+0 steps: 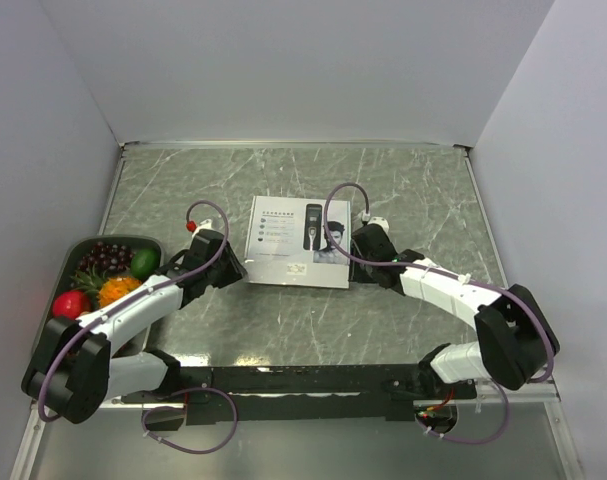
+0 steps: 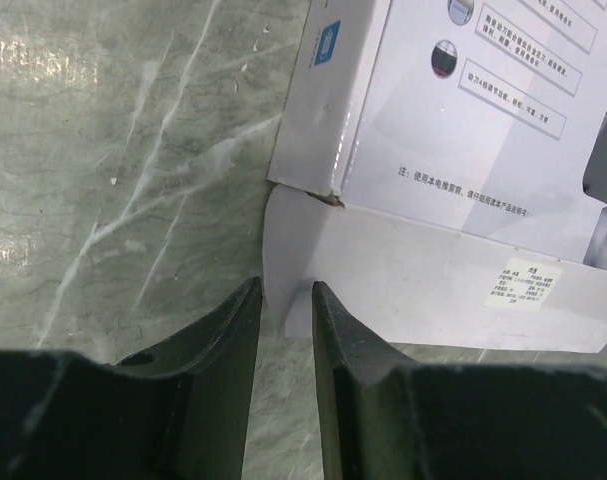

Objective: Sort the hair-cutting tools

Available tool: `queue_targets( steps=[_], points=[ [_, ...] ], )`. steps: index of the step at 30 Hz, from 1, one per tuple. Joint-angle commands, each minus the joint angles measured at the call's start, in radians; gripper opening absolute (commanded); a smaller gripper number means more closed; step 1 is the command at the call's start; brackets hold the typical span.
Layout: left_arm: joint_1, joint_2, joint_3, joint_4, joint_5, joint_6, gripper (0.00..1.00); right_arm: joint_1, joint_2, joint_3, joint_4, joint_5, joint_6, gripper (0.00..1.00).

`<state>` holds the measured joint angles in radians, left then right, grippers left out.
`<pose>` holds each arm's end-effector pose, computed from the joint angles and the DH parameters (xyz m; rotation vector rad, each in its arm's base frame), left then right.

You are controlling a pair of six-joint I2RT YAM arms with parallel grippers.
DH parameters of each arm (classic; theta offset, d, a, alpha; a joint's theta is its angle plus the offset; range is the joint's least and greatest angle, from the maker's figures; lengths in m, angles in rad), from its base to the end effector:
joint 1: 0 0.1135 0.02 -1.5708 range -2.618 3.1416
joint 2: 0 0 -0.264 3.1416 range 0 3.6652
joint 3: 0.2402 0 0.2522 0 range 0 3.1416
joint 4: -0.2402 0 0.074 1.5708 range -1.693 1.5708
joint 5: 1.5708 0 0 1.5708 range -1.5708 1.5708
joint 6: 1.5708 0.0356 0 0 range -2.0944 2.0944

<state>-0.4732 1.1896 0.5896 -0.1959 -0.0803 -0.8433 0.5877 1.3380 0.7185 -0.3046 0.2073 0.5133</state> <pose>0.2100 -0.1043 0.1915 -0.4862 2.3811 -0.5294 0.2196 0.1375 0.1901 -0.0058 2.4794 0.2147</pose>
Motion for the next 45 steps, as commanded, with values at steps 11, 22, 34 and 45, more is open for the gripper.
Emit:
queue_targets(
  steps=[11,22,34,45],
  points=[
    [-0.004,-0.012,0.042,0.007,-0.015,0.000,0.33,-0.032,-0.012,-0.016,0.050,-0.022,-0.004,0.45],
    [-0.004,0.086,0.018,0.092,-0.024,-0.002,0.32,0.055,-0.149,0.022,-0.079,0.017,-0.012,0.45],
    [-0.002,0.162,0.041,0.130,-0.036,0.003,0.32,0.109,-0.039,0.041,-0.015,0.004,0.031,0.45],
    [-0.002,0.215,0.079,0.155,-0.073,0.027,0.32,0.100,0.148,0.121,0.098,0.092,0.030,0.45]
  ],
)
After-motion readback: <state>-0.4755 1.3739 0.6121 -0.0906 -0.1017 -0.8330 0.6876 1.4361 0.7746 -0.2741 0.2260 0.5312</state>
